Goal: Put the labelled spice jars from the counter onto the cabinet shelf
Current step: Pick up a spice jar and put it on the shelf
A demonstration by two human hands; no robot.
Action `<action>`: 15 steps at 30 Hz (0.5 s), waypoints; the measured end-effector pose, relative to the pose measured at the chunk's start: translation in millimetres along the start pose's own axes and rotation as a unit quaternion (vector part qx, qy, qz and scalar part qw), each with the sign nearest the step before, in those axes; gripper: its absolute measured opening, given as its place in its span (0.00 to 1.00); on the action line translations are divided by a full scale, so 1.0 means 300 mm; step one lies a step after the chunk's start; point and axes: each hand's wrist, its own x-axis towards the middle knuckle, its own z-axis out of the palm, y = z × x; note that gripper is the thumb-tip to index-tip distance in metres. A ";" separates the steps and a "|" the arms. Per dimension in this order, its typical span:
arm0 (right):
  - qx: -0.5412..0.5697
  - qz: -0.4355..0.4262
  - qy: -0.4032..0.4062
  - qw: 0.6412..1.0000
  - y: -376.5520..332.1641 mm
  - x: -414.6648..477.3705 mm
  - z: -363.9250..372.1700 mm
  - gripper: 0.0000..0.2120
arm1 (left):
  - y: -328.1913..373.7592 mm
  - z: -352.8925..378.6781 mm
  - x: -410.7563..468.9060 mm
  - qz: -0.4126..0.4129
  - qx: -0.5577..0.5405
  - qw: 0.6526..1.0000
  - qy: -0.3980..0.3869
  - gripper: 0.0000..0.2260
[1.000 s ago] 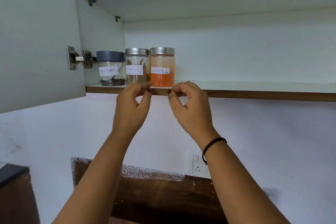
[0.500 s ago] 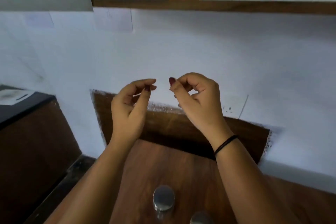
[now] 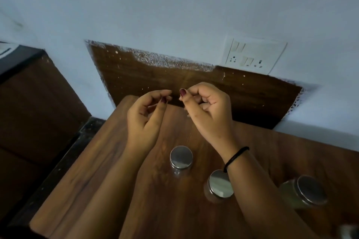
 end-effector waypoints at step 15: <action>-0.084 0.217 -0.120 0.965 0.272 -0.313 0.080 0.11 | -0.330 0.058 -0.244 -0.125 0.101 0.975 -0.156 0.15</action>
